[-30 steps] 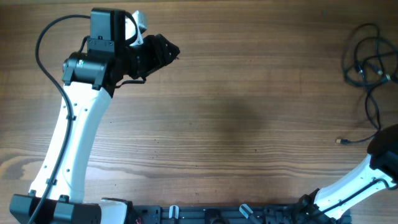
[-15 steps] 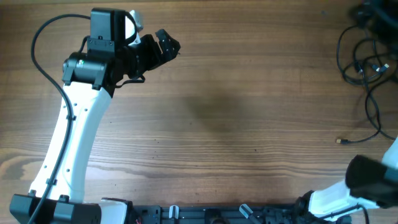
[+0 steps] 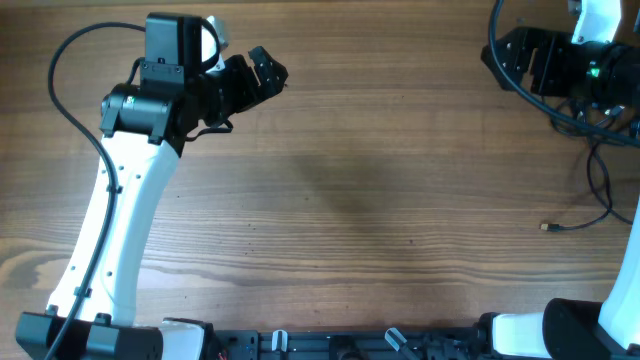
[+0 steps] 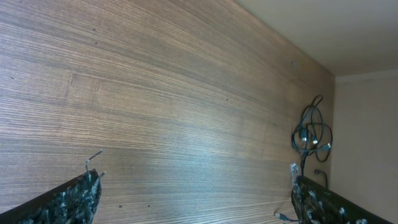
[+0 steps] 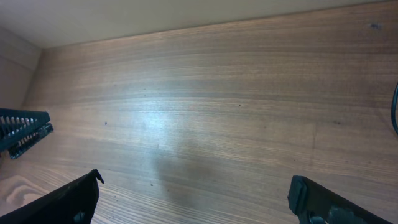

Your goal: Untangle cables

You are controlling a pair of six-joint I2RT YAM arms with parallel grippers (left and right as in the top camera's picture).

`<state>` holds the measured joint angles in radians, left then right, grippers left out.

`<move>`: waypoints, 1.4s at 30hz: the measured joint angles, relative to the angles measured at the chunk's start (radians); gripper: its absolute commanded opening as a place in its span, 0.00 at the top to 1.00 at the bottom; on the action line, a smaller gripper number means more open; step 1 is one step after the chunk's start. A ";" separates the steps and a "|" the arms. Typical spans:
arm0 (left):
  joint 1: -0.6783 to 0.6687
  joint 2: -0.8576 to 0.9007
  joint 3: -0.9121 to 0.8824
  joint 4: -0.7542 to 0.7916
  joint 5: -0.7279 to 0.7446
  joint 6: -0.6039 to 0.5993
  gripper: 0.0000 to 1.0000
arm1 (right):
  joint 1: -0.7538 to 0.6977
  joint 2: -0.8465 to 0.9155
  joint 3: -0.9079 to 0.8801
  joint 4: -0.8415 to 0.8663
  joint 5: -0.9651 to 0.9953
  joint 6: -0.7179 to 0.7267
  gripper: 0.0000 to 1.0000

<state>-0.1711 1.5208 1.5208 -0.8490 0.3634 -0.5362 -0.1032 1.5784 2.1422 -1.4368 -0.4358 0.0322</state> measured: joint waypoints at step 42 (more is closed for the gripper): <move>0.000 0.000 0.000 0.000 0.000 0.000 0.00 | 0.117 -0.926 -1.207 1.043 0.131 -0.177 0.00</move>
<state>-0.1711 1.5208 1.5208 -0.8494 0.3630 -0.5362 0.0135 0.6521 0.9348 -0.3943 -0.3046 -0.1448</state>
